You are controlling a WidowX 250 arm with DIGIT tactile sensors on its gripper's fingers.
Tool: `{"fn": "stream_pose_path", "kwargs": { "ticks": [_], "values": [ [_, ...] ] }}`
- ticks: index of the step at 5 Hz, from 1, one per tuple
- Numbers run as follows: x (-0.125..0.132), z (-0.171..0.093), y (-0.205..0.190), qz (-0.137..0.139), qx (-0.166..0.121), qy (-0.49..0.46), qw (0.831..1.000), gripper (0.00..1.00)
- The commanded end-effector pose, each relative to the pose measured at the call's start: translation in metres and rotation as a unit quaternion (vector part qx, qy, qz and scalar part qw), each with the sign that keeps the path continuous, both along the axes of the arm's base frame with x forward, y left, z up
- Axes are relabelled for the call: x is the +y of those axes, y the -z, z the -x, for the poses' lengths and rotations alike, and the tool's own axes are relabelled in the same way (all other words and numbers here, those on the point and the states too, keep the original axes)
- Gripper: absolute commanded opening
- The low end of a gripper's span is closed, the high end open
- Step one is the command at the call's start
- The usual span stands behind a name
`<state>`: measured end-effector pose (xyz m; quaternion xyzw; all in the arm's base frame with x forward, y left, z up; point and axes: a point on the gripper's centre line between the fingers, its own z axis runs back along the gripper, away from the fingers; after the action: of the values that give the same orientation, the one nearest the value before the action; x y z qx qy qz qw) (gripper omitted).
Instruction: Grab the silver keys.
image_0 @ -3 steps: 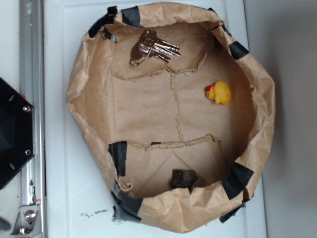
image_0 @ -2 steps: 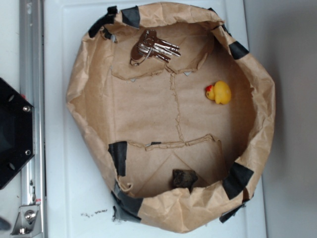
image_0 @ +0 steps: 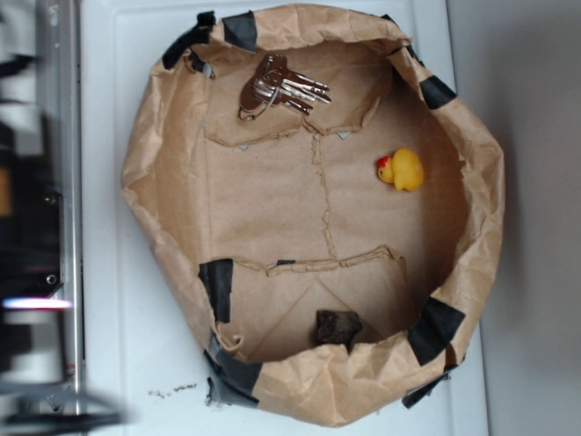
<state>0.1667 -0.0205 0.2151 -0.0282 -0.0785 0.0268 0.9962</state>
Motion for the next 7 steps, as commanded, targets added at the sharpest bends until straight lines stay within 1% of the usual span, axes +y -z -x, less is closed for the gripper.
{"fn": "stream_pose_path", "kwargs": {
  "ticks": [1, 2, 3, 4, 5, 6, 7],
  "values": [
    [0.039, -0.054, 0.015, 0.038, -0.049, -0.172, 0.983, 1.00],
    [0.059, -0.049, 0.026, 0.041, -0.082, -0.277, 0.956, 1.00],
    [0.066, -0.045, 0.043, 0.009, -0.097, -0.340, 0.935, 1.00],
    [0.062, -0.051, 0.059, -0.042, -0.093, -0.362, 0.926, 1.00],
    [0.062, -0.060, 0.067, -0.078, -0.058, -0.388, 0.916, 1.00],
    [0.064, -0.061, 0.071, -0.083, -0.060, -0.396, 0.913, 1.00],
    [0.069, -0.060, 0.083, -0.082, -0.069, -0.414, 0.904, 1.00]
  ]
}}
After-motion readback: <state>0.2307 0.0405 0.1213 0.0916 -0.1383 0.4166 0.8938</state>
